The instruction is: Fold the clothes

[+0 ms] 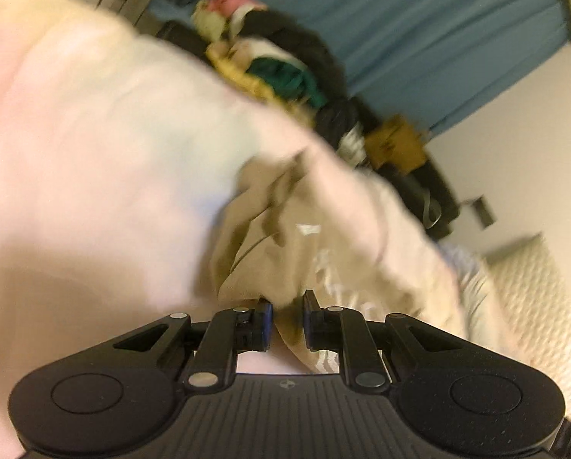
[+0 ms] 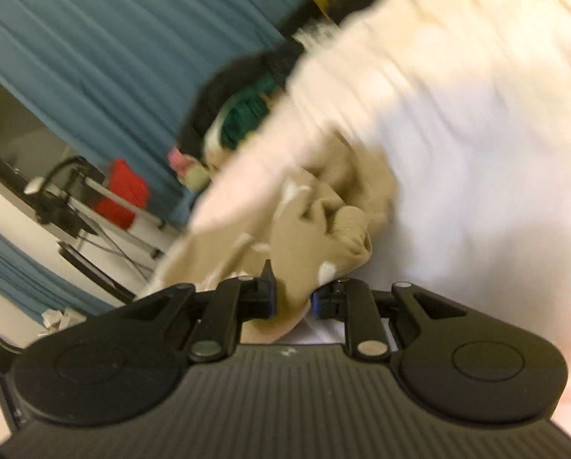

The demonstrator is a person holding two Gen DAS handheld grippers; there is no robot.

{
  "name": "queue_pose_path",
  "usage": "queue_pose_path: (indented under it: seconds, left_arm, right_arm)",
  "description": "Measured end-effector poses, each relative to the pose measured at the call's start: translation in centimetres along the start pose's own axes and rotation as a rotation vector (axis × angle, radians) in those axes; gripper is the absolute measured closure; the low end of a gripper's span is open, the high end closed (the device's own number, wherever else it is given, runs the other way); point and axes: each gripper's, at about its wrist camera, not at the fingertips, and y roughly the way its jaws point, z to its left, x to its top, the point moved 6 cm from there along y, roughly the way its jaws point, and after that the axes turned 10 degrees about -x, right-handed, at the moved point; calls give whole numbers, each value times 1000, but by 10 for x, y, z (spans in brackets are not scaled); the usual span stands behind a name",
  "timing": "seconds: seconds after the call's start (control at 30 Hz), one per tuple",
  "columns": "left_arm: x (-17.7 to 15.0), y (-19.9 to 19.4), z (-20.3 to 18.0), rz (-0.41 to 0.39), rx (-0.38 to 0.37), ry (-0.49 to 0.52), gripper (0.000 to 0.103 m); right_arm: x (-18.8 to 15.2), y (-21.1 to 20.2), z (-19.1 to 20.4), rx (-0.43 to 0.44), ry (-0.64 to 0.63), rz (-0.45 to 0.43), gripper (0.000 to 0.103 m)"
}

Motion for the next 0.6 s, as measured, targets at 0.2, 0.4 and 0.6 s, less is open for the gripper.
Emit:
queue_pose_path:
  seconds: [0.2,0.4,0.6]
  left_arm:
    - [-12,-20,14,24,91,136,76]
    - [-3,-67,-25,-4,150,245,62]
    - [-17,-148,-102,-57,151,406,30]
  right_arm:
    - [-41,-13,-31,-70,37,74,80]
    - [-40,-62,-8,-132,-28,108,80]
    - [-36,-138,33,-97,-186,13,80]
